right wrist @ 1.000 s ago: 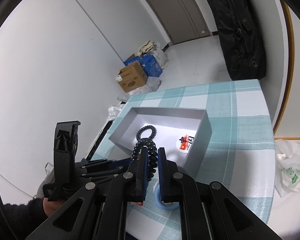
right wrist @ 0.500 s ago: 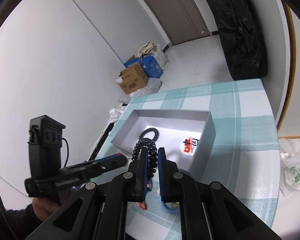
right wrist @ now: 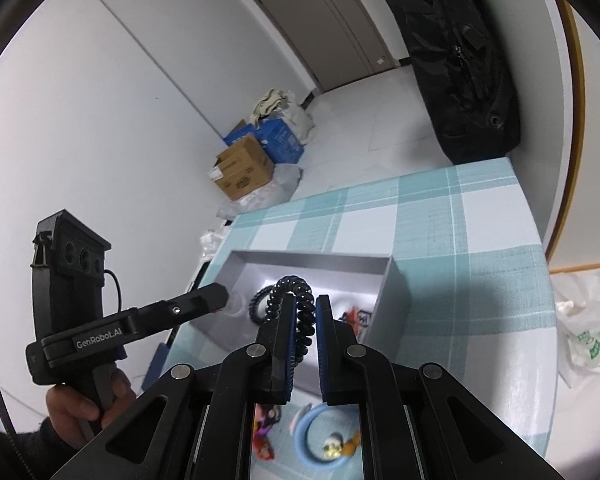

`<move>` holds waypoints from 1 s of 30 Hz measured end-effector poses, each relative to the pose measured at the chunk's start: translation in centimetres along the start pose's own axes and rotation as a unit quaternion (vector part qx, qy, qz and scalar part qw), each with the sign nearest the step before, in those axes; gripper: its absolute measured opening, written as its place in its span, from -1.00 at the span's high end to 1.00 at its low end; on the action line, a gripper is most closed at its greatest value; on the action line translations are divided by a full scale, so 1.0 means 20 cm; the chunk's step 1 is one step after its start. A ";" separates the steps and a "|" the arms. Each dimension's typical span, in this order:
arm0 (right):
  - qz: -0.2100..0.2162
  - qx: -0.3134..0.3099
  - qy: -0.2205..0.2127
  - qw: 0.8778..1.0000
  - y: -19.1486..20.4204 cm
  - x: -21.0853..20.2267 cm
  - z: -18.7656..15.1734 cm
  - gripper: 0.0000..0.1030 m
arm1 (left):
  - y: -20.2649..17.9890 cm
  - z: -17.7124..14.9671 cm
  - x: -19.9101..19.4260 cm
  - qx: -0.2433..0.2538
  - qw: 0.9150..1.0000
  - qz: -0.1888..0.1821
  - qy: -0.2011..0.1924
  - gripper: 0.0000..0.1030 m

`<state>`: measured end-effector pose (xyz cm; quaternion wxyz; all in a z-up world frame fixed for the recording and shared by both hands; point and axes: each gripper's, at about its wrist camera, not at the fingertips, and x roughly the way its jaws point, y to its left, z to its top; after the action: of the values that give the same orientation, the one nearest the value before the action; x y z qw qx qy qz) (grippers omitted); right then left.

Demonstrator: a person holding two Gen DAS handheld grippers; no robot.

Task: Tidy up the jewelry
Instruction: 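Carry ring and coil into the box and open both tools, then lift both open tools up and away from the box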

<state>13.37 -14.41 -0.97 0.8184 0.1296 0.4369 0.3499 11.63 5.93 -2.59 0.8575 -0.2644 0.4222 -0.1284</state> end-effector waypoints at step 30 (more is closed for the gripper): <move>-0.007 -0.020 -0.023 1.000 0.03 -0.04 -0.01 -0.24 | -0.02 -0.10 -0.12 0.009 1.000 -0.011 -0.025 -0.14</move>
<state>12.52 -14.56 -0.24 0.8332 0.1183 0.4119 0.3494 8.65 5.88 -1.78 0.8687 -0.2643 0.3966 -0.1348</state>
